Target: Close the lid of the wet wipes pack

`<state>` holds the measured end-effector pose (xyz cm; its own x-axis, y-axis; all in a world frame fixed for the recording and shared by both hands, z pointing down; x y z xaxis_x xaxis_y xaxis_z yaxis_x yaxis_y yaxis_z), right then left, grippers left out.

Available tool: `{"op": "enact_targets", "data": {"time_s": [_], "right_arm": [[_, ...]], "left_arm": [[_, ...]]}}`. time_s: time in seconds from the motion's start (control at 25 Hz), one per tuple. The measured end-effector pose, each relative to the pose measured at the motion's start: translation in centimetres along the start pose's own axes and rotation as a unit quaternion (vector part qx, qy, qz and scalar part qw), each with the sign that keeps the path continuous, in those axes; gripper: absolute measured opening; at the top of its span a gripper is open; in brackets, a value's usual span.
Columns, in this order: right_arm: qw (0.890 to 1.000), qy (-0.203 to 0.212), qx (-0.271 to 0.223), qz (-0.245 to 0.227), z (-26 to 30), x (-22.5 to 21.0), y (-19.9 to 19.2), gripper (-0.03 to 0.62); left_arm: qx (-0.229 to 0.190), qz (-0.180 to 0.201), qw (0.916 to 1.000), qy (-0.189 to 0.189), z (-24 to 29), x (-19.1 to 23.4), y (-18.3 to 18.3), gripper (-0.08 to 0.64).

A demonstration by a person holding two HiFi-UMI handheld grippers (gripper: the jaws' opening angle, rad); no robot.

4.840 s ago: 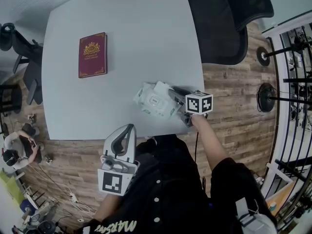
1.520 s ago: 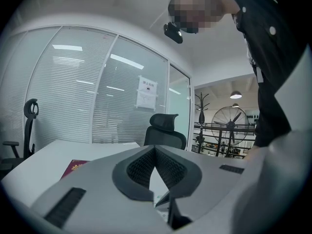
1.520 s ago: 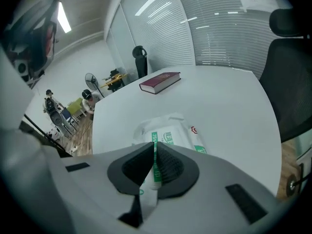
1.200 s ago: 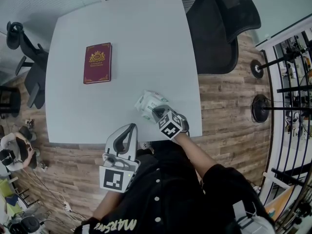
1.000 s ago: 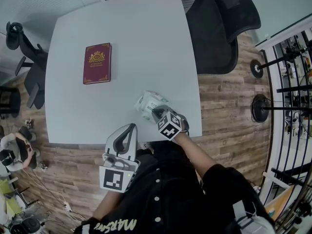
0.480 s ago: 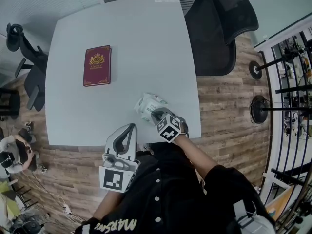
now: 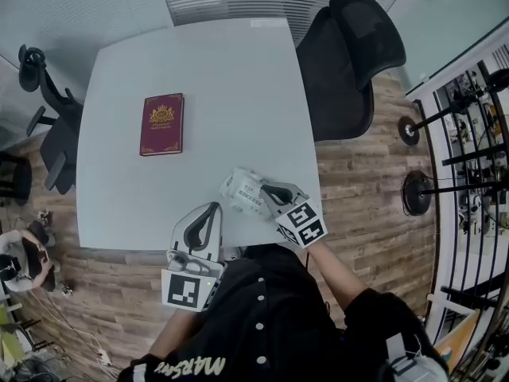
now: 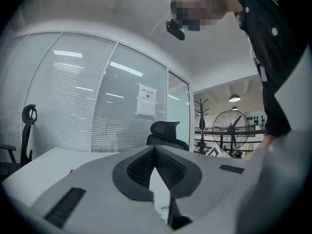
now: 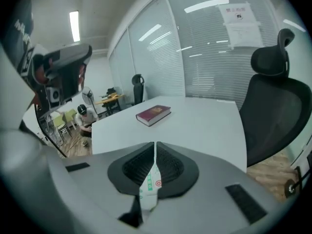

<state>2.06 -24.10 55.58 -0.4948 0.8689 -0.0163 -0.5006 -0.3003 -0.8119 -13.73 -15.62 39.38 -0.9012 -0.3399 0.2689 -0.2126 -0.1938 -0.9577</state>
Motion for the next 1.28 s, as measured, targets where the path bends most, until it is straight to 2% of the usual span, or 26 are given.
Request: {"op": "enact_targets", "data": {"time_s": [0.12,0.28,0.6,0.8,1.0,1.28], "right_arm": [[0.998,-0.027,-0.059,0.022,-2.7,-1.3,2.5,0.038],[0.988,-0.066,-0.138,0.033,-6.1,-2.4,5.4,0.037],[0.964,-0.143,-0.222,0.006,-11.9,-3.5,8.8,0.037],[0.947,-0.191,-0.259,0.012,-15.7,-4.5,9.8,0.037],[0.924,-0.256,-0.281,0.029,-19.0,-5.6,8.1,0.037],[0.908,-0.304,-0.286,0.026,-21.9,-6.1,7.4,0.038]], "left_arm": [[-0.016,0.017,0.9997,-0.003,0.2,0.4,0.7,0.008],[-0.030,0.024,0.9992,-0.005,0.3,0.7,1.4,0.008],[-0.052,0.032,0.9981,0.006,0.7,2.1,3.0,0.008],[-0.066,0.036,0.9971,0.017,0.7,3.3,4.1,0.008],[-0.075,0.034,0.9957,0.041,0.1,4.6,4.7,0.008],[-0.079,0.041,0.9943,0.058,-1.0,5.8,5.2,0.008]]}}
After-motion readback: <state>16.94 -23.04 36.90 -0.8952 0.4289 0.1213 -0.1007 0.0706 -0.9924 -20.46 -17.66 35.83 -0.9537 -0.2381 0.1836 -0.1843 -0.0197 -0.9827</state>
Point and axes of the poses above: the fingertips, and each gripper's own axes: z forward along the fingers, x to its left, y out of its top, the point moved 6 cm from there along -z, backward along the fingers, and after that the axes turned 10 degrees about -z, right-handed, at the moved point
